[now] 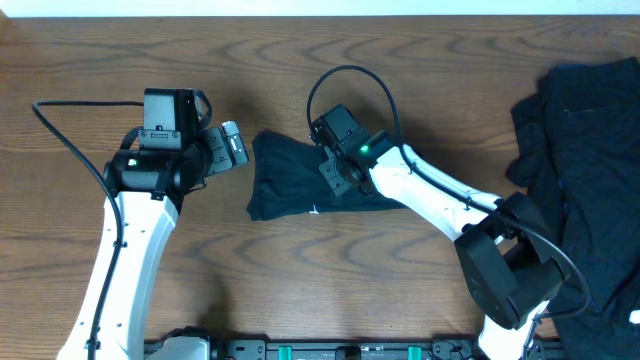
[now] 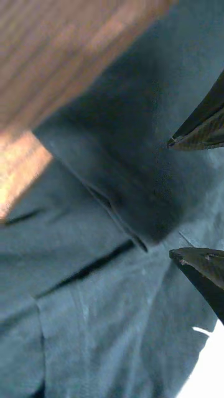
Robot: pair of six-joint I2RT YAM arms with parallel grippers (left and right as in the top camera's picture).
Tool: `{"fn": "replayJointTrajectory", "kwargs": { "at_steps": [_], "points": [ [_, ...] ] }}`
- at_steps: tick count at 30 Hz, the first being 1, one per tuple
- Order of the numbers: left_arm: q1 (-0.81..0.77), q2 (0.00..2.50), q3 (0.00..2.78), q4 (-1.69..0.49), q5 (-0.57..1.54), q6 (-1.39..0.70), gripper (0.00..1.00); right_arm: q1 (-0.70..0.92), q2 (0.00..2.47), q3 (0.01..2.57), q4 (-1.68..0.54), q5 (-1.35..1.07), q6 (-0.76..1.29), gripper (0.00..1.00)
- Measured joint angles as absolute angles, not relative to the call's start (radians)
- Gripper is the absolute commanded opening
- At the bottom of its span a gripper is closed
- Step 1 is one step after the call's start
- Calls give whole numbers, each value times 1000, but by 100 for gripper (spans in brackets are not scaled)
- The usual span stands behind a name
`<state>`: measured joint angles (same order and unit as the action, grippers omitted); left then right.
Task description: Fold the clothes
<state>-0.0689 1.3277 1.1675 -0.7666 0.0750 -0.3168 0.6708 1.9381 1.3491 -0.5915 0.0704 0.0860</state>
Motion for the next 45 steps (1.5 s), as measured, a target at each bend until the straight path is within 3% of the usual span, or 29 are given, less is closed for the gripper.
{"fn": "replayJointTrajectory", "kwargs": {
  "at_steps": [9,15,18,23,45],
  "points": [
    [-69,1328,1168,-766,75,-317,98,671,1965,1349,-555,58,86,45],
    [-69,1328,1168,-766,75,-317,98,671,1989,1349,-549,48,83,32],
    [-69,1328,1168,-767,75,-317,98,671,1989,1349,-549,48,91,30],
    [-69,1328,1168,-766,75,-317,98,671,1989,1349,-545,44,100,1],
    [-69,1328,1168,-767,75,-317,98,671,1872,1380,-647,-80,107,1]
  ]
}}
